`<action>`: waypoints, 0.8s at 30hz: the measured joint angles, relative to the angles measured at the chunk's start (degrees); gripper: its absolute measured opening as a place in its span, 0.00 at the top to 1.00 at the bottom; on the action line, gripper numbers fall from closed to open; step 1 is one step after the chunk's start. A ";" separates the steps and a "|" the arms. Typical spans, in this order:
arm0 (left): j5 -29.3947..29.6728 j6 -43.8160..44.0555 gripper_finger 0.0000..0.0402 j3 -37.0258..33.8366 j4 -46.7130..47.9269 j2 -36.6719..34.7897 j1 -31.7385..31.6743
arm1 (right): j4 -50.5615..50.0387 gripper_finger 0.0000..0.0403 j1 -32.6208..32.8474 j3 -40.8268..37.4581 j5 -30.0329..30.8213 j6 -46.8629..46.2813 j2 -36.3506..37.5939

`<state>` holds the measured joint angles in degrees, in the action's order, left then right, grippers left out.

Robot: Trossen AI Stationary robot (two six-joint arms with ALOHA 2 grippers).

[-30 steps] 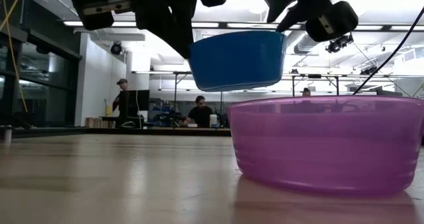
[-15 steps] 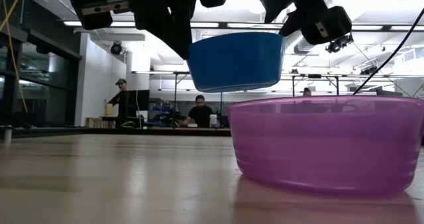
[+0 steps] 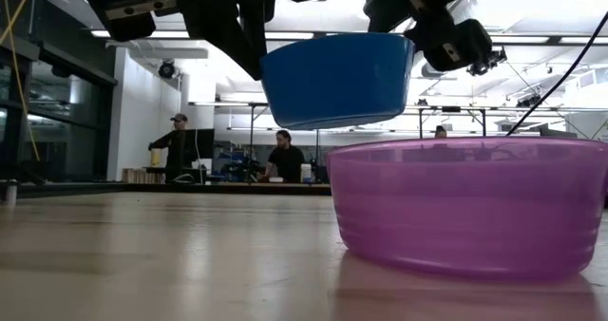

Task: Nest bowls inside each other
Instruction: Stack the blue bowl on the yellow bowl

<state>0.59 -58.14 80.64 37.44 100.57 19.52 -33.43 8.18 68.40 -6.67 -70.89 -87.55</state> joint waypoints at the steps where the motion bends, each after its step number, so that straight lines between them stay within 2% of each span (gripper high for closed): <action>1: 0.00 -0.45 1.00 0.00 -0.03 0.00 0.00 | 0.02 0.67 0.02 -0.02 -0.44 0.00 -0.23; 9: -0.51 -3.57 1.00 -0.02 1.75 -0.02 0.01 | 3.19 0.67 0.04 0.07 -5.47 -0.40 -3.35; 24: -1.06 -6.13 1.00 -0.02 3.40 -0.04 0.01 | 3.82 0.67 0.07 0.00 -5.45 -0.36 -3.54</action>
<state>-0.47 -64.27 80.62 40.84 100.53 19.53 -29.61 8.25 68.40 -12.12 -71.25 -91.09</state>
